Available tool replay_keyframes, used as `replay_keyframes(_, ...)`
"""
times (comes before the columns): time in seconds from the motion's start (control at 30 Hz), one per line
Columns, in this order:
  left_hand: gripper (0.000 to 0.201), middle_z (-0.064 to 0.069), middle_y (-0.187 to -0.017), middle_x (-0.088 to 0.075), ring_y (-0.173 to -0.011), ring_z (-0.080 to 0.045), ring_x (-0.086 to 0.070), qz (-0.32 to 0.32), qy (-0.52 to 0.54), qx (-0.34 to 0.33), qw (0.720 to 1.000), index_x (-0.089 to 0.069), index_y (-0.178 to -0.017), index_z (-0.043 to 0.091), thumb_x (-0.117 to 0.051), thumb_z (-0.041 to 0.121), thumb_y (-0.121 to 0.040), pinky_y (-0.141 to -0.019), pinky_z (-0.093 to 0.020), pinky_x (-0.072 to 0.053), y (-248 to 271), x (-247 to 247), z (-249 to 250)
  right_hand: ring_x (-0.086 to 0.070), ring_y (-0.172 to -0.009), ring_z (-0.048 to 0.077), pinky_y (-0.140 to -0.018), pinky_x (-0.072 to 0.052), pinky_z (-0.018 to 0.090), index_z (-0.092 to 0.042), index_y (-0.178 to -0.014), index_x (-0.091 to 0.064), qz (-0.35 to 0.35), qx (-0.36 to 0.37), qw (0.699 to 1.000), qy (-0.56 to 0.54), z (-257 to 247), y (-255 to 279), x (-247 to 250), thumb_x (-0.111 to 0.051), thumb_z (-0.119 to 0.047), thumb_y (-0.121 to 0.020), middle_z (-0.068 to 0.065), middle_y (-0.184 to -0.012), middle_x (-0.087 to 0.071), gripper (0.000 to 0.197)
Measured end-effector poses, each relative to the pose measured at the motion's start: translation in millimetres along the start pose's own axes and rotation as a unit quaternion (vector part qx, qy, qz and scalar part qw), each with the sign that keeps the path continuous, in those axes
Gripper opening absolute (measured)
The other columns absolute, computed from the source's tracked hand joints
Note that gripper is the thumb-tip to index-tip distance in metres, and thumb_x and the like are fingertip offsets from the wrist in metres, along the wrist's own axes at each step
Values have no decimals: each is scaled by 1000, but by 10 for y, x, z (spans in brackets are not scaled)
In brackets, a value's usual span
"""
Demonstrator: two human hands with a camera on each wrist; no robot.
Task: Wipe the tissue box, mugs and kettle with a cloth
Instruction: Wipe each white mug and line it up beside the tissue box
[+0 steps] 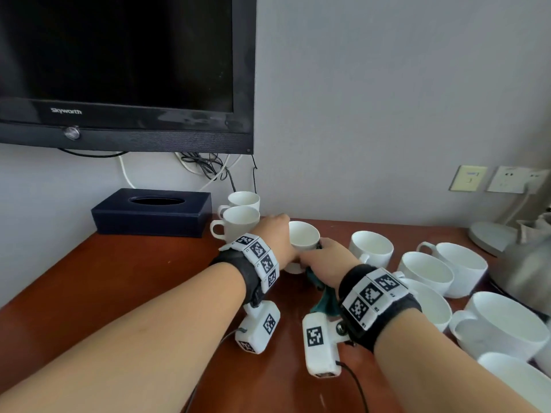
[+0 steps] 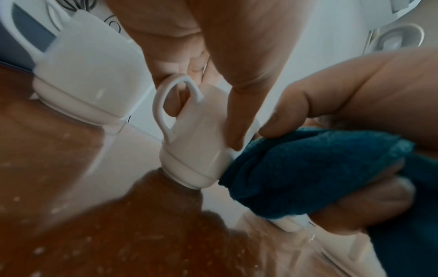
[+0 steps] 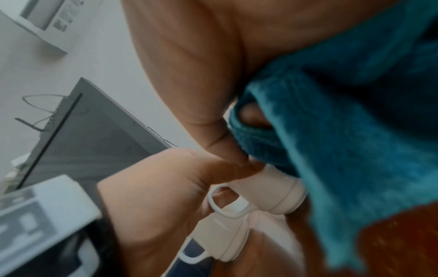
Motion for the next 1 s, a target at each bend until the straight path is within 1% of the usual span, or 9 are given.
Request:
replay_keyframes(0.07, 50, -12, -117, -67, -106, -32, -64, -1, 8, 7, 1000, -61, -116, 11, -76, 46, -83, -85, -37, -53, -74, -46, -31, -61, -83, 23, -73, -47, 29, -7, -108, -65, -14, -4, 999, 46, 3, -42, -3, -69, -12, -85, 7, -94, -69, 24)
replay_keyframes(0.17, 57, -7, -111, -67, -99, -30, -64, -8, 6, 7, 1000, -60, -113, 15, -74, 60, -80, -83, -37, -53, -196, -66, -13, -69, -94, 17, -81, -55, 31, -17, -127, -60, 7, -17, 997, 79, 63, -261, -41, -83, -45, -55, -2, -105, -73, 81)
replay_keyframes(0.23, 50, -6, -107, -69, -93, -30, -64, -20, 1, 6, 1000, -61, -109, 15, -71, 57, -83, -77, -36, -51, -282, -89, 20, -69, -103, 22, -86, -55, 34, -11, -139, -49, 17, -34, 994, 107, 71, -363, -41, -84, -44, -56, 2, -116, -71, 96)
replay_keyframes(0.33, 41, -6, -92, -71, -80, -30, -65, -41, -16, -1, 999, -60, -93, 18, -67, 57, -83, -69, -34, -49, -396, -92, 66, -63, -119, 30, -95, -51, 38, -2, -146, -30, 31, -71, 990, 119, 50, -403, 45, -86, -30, -78, 11, -128, -62, 92)
replay_keyframes(0.43, 42, -2, -71, -62, -64, -26, -58, -72, -49, -7, 996, -60, -82, 18, -58, 59, -75, -56, -30, -39, -437, -50, 84, -67, -107, 29, -92, -54, 39, -6, -138, -39, 61, -71, 986, 139, 61, -569, 72, -86, -39, -73, 3, -107, -61, 87)
replay_keyframes(0.53, 34, 0, -70, -58, -62, -24, -56, -75, -85, -37, 993, -59, -82, 19, -63, 53, -85, -53, -29, -33, -455, 38, 2, -68, -105, 28, -90, -54, 36, -7, -132, -48, 74, -67, 986, 135, 75, -724, 46, -84, -38, -76, 5, -111, -67, 73)
replay_keyframes(0.67, 45, -8, -119, -68, -113, -33, -63, -49, -106, -60, 991, -59, -125, 14, -67, 45, -94, -88, -37, -50, -507, 199, -244, -64, -90, 28, -76, -46, 32, -9, -126, -58, 70, -69, 986, 137, 79, -849, 42, -78, -36, -82, 8, -105, -69, 55)
replay_keyframes(0.77, 67, -10, -141, -58, -132, -32, -51, -46, -130, -51, 989, -52, -143, 12, -64, 55, -94, -110, -43, -41, -530, 290, -361, -61, -87, 28, -74, -43, 31, -10, -120, -61, 67, -66, 986, 139, 51, -885, 19, -74, -35, -89, 8, -101, -67, 42)
replay_keyframes(1.0, 76, -1, -112, -56, -117, -29, -50, -74, -169, -8, 983, -44, -93, 22, -53, 91, -62, -99, -49, -45, -650, 335, -711, -56, -66, 15, -52, -36, 27, -13, -102, -62, 68, -47, 986, 142, -65, -995, -47, -71, -40, -90, 1, -79, -62, 31)
Point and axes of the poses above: each hand's wrist, its own y-axis away from the middle knuckle, its own x-axis out of the back of the hand, z = x × y, the point moved 7 cm from there along -y, towards the middle knuckle
